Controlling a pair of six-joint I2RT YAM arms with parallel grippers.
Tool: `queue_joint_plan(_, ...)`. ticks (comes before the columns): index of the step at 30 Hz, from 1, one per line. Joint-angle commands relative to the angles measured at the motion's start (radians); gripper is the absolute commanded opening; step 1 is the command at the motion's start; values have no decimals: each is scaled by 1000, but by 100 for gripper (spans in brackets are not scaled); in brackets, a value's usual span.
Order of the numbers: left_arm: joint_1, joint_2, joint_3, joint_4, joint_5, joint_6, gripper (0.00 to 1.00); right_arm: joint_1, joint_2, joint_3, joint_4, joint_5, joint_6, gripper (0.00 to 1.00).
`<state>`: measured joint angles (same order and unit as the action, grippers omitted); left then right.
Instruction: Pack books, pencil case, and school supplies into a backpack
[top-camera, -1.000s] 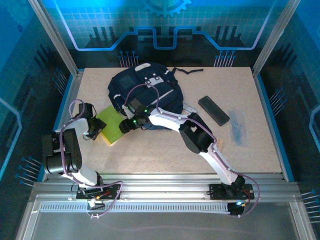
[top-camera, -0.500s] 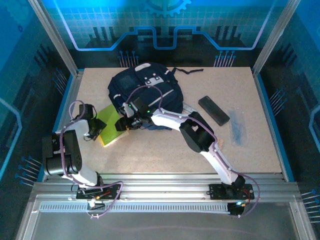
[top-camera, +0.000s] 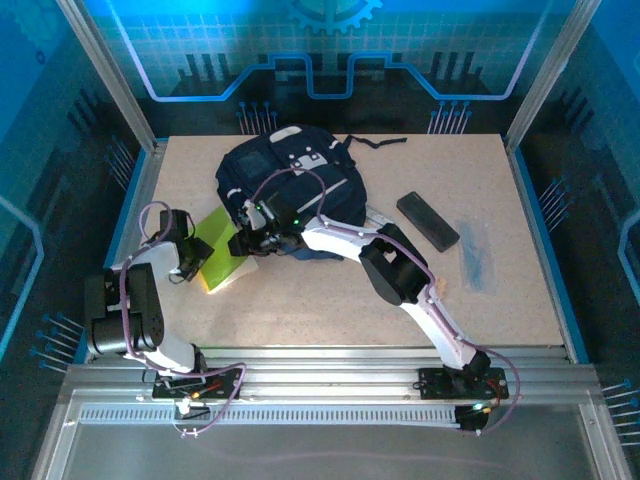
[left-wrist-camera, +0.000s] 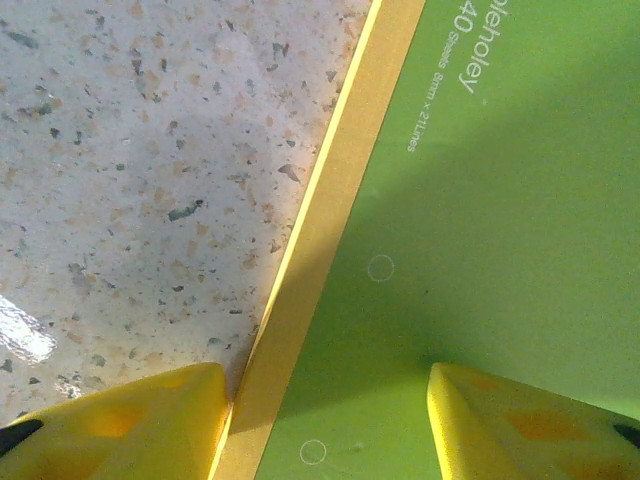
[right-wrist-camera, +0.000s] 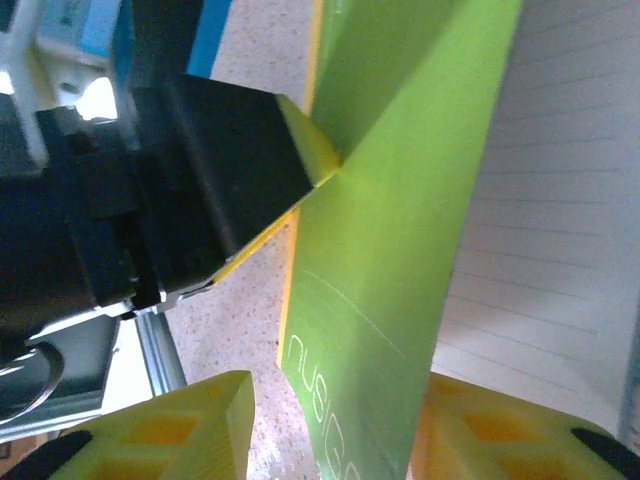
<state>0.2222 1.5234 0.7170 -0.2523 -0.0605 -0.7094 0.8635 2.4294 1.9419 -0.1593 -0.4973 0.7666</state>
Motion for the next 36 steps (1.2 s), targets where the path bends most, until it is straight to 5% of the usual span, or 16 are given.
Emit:
queue_joint_plan(1, -29, 11, -33, 5, 73, -18, 57, 3, -13, 56, -121, 54, -24, 44)
queue_joint_plan(9, -29, 3, -30, 1, 68, -22, 58, 14, -38, 79, -214, 112, -53, 34)
queue_joint_plan(14, -29, -5, -34, 5, 63, -28, 59, 14, -61, 71, -235, 107, -57, 11)
queue_joint_plan(22, -29, -4, -22, 4, 69, -28, 60, 11, -74, 78, -223, 73, -46, 0)
queue_joint_plan(32, -4, -178, 7, -44, 152, 1, 84, -57, -212, 55, -126, -21, -33, 0)
queue_joint_plan(36, -3, -225, -47, 60, 216, -55, 96, -93, -251, 36, -126, -26, -38, 0)
